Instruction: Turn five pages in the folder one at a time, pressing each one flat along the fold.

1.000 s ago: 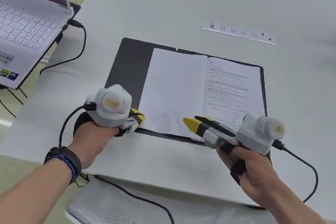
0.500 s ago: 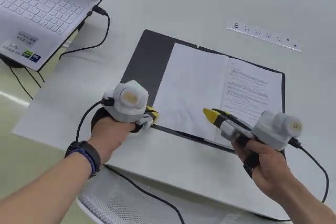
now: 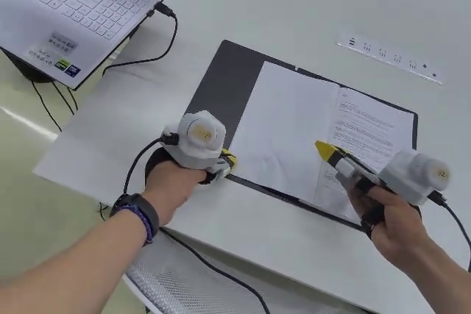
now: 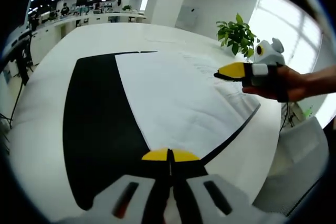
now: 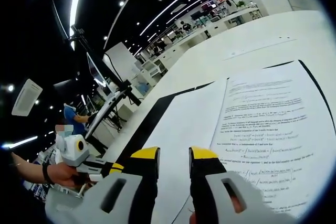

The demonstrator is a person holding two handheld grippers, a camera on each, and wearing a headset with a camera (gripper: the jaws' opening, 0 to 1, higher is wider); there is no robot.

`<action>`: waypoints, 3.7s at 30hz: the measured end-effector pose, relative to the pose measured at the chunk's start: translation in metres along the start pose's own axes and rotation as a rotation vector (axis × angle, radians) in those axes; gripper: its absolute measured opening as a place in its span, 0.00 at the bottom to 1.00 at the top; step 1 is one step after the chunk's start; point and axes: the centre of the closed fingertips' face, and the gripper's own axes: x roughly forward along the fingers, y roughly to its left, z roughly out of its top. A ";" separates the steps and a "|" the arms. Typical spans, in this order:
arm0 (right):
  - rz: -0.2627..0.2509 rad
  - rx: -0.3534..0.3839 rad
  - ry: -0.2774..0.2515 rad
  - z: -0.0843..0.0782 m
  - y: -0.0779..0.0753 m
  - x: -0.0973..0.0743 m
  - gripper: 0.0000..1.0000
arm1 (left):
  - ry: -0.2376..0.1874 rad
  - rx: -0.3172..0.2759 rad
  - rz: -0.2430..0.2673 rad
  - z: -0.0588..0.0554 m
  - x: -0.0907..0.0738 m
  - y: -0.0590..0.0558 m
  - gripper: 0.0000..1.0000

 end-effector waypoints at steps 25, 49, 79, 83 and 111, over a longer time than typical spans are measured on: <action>0.004 0.011 -0.042 0.014 -0.009 0.011 0.09 | 0.024 0.020 0.012 0.001 -0.001 -0.005 0.00; -0.004 0.035 -0.027 0.023 -0.044 0.033 0.00 | 0.036 0.028 0.016 0.004 -0.003 -0.006 0.00; -0.058 0.112 -0.184 0.072 -0.070 0.068 0.00 | 0.057 0.042 0.014 0.005 -0.003 -0.006 0.00; -0.064 0.112 -0.192 0.079 -0.070 0.074 0.00 | 0.062 0.043 0.012 0.005 -0.003 -0.006 0.00; -0.096 0.159 -0.225 0.109 -0.105 0.108 0.00 | 0.073 0.051 0.001 0.005 -0.003 -0.006 0.00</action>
